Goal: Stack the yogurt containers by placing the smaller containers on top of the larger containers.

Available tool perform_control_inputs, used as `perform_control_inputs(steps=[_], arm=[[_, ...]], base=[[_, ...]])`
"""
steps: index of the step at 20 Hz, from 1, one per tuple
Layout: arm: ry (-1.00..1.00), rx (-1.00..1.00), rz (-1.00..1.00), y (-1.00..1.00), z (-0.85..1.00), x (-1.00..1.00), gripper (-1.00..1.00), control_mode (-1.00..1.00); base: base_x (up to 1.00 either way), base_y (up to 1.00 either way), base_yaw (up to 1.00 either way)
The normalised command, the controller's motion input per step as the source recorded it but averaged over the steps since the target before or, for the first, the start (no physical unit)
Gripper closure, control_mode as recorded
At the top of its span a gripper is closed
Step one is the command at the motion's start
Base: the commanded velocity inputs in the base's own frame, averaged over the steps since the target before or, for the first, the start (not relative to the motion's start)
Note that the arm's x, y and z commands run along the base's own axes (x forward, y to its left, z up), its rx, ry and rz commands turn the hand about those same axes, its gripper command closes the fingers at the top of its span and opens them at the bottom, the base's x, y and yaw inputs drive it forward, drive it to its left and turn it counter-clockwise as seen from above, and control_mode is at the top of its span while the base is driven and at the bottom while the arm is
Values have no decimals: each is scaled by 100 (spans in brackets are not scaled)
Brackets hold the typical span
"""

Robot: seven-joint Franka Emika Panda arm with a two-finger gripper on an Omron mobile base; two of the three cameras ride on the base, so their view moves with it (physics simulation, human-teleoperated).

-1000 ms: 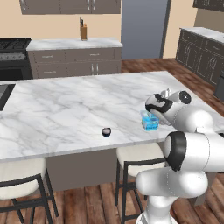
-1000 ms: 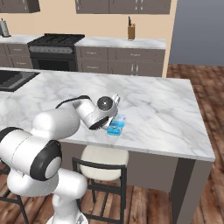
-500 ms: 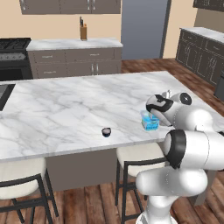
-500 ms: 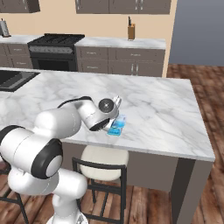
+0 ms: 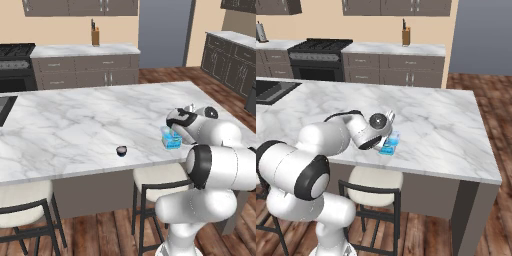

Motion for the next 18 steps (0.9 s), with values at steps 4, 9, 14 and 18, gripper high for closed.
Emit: perform_control_inputs(steps=[4,9,14,18], arm=[[0,0,0,0,-7,14,100,-100],[0,0,0,0,-9,15,100,-100],[0,0,0,0,-15,14,100,-100],[-2,0,0,0,-20,16,100,-100]], base=[[0,0,0],[0,0,0],[0,0,0],[0,0,0]])
